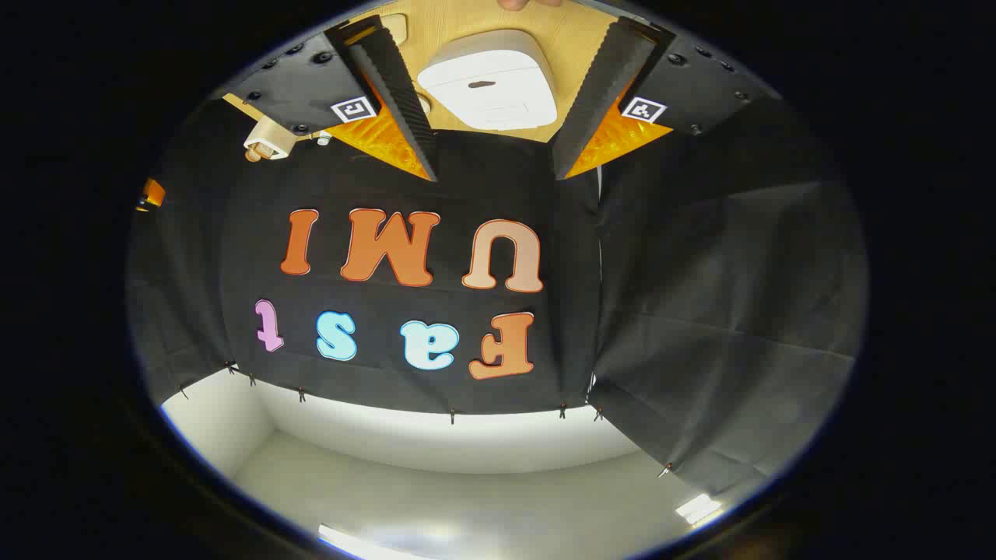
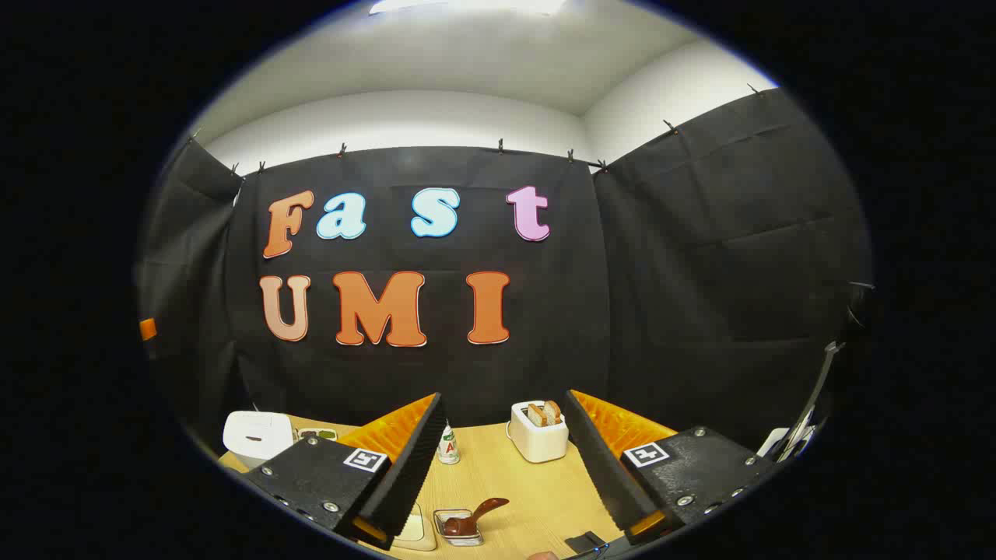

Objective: Close the left gripper, press the button to open the rice cooker; take a wooden spoon from the chopstick holder with the right hand, scoop a spoonful of rice and pour it into the rice cooker, then put the wooden spoon back into the chopstick holder.

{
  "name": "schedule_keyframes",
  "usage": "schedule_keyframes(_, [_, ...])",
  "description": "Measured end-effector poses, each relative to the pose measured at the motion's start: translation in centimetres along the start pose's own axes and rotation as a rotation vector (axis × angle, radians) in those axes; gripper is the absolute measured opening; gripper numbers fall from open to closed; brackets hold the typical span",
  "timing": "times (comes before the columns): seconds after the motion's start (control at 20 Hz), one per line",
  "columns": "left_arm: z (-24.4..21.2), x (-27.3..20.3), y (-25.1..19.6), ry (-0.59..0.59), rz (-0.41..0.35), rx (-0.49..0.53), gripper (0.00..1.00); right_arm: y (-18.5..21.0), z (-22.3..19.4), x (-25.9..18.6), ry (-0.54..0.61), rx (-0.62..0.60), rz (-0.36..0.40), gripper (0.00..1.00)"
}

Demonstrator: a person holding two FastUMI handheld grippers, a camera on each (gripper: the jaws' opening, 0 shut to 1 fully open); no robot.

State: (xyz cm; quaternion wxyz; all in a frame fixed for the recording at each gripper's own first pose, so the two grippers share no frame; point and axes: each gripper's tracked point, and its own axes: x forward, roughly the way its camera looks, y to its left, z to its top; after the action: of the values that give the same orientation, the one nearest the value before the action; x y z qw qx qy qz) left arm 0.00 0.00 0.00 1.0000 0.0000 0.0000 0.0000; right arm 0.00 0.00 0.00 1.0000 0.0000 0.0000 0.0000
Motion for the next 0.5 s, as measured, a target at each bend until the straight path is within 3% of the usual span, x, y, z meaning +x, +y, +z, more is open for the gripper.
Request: schedule_keyframes(0.5, [0.08, 0.45, 0.74, 0.003, 0.014, 0.012, 1.00, 0.12, -0.15, 0.08, -0.003, -0.006, 0.006, 0.95])
